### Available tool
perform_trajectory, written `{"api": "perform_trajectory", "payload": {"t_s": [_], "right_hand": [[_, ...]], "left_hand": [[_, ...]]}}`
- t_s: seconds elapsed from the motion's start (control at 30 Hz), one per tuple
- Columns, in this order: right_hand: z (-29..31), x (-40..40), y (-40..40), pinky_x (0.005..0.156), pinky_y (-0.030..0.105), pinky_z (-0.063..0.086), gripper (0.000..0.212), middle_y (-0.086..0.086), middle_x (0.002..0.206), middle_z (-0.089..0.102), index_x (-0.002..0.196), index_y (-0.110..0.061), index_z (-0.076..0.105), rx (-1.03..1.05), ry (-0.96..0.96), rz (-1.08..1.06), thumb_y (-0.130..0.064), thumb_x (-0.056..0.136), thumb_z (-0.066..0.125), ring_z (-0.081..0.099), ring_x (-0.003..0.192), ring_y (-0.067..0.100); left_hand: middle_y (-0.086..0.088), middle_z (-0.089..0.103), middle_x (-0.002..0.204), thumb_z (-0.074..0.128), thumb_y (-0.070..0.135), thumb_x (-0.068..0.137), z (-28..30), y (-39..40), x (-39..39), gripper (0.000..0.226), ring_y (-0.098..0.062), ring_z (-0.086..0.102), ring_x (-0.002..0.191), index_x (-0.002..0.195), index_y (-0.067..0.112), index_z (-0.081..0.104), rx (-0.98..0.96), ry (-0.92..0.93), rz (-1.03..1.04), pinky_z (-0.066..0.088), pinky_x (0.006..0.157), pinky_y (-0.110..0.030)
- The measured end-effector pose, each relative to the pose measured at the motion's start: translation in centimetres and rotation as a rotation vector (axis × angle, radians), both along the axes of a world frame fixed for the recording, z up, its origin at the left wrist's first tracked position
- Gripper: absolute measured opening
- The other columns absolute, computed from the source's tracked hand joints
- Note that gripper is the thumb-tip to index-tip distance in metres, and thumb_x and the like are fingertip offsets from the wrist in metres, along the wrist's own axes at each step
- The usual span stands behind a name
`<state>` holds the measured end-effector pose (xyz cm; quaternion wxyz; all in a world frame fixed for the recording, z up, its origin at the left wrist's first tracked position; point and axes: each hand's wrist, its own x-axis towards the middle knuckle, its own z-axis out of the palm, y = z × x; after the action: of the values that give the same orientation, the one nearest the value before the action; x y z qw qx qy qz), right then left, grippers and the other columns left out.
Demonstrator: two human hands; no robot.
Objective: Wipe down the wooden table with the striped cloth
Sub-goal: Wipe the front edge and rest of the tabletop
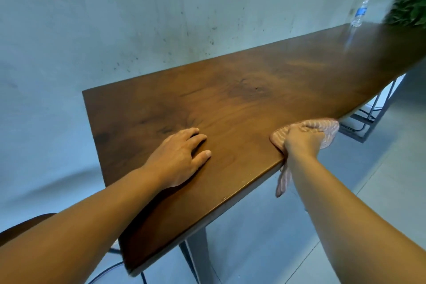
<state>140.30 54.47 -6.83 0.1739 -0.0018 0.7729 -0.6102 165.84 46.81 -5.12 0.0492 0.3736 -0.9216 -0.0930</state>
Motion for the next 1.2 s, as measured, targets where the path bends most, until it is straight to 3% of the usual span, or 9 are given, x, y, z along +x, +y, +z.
{"api": "perform_trajectory", "payload": {"t_s": [0.13, 0.27, 0.33, 0.4, 0.53, 0.77, 0.87, 0.97, 1.2], "right_hand": [[0.3, -0.5, 0.0, 0.08, 0.028, 0.03, 0.07, 0.013, 0.151, 0.041, 0.156, -0.006, 0.009, 0.039, 0.026, -0.009, -0.02, 0.101, 0.049, 0.048, 0.129, 0.033], [-0.4, 2.9, 0.6, 0.093, 0.036, 0.041, 0.065, 0.011, 0.157, 0.031, 0.156, -0.01, 0.01, 0.004, 0.081, -0.009, -0.022, 0.102, 0.044, 0.046, 0.131, 0.035], [-1.2, 6.2, 1.6, 0.083, 0.031, 0.041, 0.064, 0.012, 0.157, 0.028, 0.155, -0.009, 0.011, -0.069, 0.116, 0.023, -0.021, 0.101, 0.044, 0.047, 0.129, 0.034], [-1.8, 10.2, 2.7, 0.091, 0.023, 0.043, 0.069, 0.014, 0.161, 0.017, 0.156, -0.005, 0.003, -0.116, 0.094, 0.122, -0.019, 0.102, 0.043, 0.038, 0.137, 0.033], [-2.6, 15.5, 4.4, 0.105, 0.041, 0.04, 0.089, 0.009, 0.163, 0.006, 0.154, -0.016, -0.02, -0.099, 0.061, 0.254, -0.032, 0.1, 0.049, 0.037, 0.136, 0.037], [-2.8, 9.5, 2.5, 0.106, 0.06, 0.039, 0.096, 0.007, 0.16, 0.014, 0.153, -0.021, -0.02, -0.099, -0.005, 0.223, -0.035, 0.095, 0.055, 0.041, 0.133, 0.037], [-2.0, 5.9, 1.5, 0.089, 0.043, 0.054, 0.086, 0.01, 0.152, 0.027, 0.155, -0.025, -0.005, -0.142, -0.03, 0.121, -0.025, 0.095, 0.057, 0.052, 0.118, 0.029], [-1.9, 4.4, 0.9, 0.072, 0.031, 0.053, 0.075, 0.01, 0.145, 0.038, 0.154, -0.023, 0.008, -0.161, -0.024, 0.051, -0.017, 0.096, 0.055, 0.058, 0.106, 0.024], [-1.4, 8.6, 1.5, 0.081, 0.032, 0.042, 0.063, 0.009, 0.155, 0.034, 0.155, -0.012, 0.014, -0.082, 0.056, -0.027, -0.022, 0.102, 0.046, 0.054, 0.12, 0.032]], "left_hand": [[0.009, 0.024, 0.157, 0.031, 0.06, 0.096, -0.5, 0.0, 0.2, 0.059, -0.011, 0.019, 0.144, 0.149, 0.033, 0.031, -0.008, 0.036, 0.034, 0.019, 0.118, -0.035], [0.008, 0.029, 0.154, 0.031, 0.06, 0.096, -0.5, 0.0, 0.0, 0.058, -0.012, 0.025, 0.142, 0.146, 0.031, 0.035, -0.039, 0.033, 0.041, 0.024, 0.117, -0.037], [0.007, 0.031, 0.153, 0.032, 0.057, 0.097, -0.5, 0.2, -0.1, 0.056, -0.012, 0.027, 0.14, 0.146, 0.029, 0.036, -0.062, 0.031, 0.038, 0.024, 0.116, -0.034], [0.005, 0.033, 0.152, 0.033, 0.055, 0.097, -0.3, 0.6, -0.3, 0.056, -0.012, 0.028, 0.139, 0.145, 0.027, 0.038, -0.09, 0.026, 0.05, 0.024, 0.115, -0.032], [0.005, 0.034, 0.153, 0.034, 0.055, 0.097, -0.1, 1.5, -0.4, 0.056, -0.013, 0.028, 0.14, 0.145, 0.026, 0.04, -0.099, 0.018, 0.122, 0.022, 0.114, -0.03], [0.008, 0.028, 0.155, 0.037, 0.053, 0.097, -0.1, 3.2, 1.9, 0.055, -0.011, 0.023, 0.142, 0.147, 0.029, 0.037, -0.01, 0.064, 0.193, 0.022, 0.114, -0.031], [0.011, 0.026, 0.156, 0.035, 0.057, 0.095, -0.1, 3.5, 3.3, 0.057, -0.01, 0.023, 0.142, 0.147, 0.032, 0.034, 0.002, 0.054, 0.173, 0.022, 0.113, -0.03], [0.014, 0.024, 0.156, 0.032, 0.061, 0.093, -0.1, 3.5, 4.6, 0.06, -0.009, 0.024, 0.142, 0.148, 0.036, 0.031, 0.001, 0.012, 0.144, 0.023, 0.111, -0.027], [0.009, 0.028, 0.155, 0.032, 0.06, 0.096, -1.0, 2.8, 5.4, 0.059, -0.011, 0.024, 0.141, 0.147, 0.03, 0.035, -0.059, 0.098, 0.078, 0.023, 0.116, -0.033]]}}
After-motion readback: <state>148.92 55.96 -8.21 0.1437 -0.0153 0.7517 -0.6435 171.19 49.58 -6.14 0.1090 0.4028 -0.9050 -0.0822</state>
